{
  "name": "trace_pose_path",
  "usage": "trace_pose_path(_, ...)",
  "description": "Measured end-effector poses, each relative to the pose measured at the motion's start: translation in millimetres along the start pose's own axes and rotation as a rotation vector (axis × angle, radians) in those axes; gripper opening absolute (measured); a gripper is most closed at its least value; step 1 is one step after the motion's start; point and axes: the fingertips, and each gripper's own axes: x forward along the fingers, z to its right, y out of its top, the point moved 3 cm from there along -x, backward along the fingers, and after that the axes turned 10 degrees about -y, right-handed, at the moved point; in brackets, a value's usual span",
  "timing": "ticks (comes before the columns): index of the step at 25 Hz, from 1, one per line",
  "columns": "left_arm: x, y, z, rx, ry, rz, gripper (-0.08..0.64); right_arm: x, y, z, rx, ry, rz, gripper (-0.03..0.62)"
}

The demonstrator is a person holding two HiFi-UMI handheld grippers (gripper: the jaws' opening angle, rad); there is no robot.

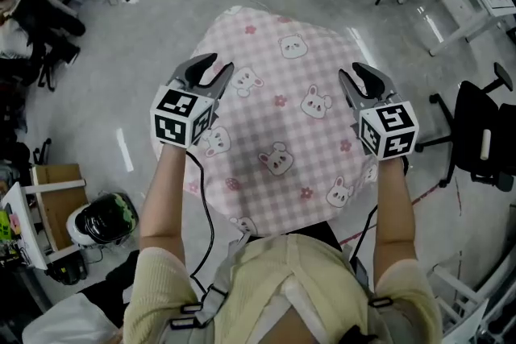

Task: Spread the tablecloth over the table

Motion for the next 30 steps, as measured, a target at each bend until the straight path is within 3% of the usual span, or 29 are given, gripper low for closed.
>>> trace_pose_path(3, -17, 1, 11, -0.014, 0.012, 0.025, 0.127, -13, 3, -10, -0.001, -0.008, 0.023, 0.106)
trace_pose_path(14, -67, 1, 46, -0.038, 0.028, 0.095, 0.048, -60, 13, -36, 0.016, -0.023, 0.048, 0.077)
trace_pose_path(25, -101, -1, 62, -0.112, 0.062, 0.154, 0.009, -91, 22, -59, 0.05, -0.033, 0.072, 0.005)
trace_pose_path(30, -111, -8, 68, -0.124, 0.075, 0.151, 0.008, -100, 22, -69, 0.051, -0.04, 0.073, 0.005)
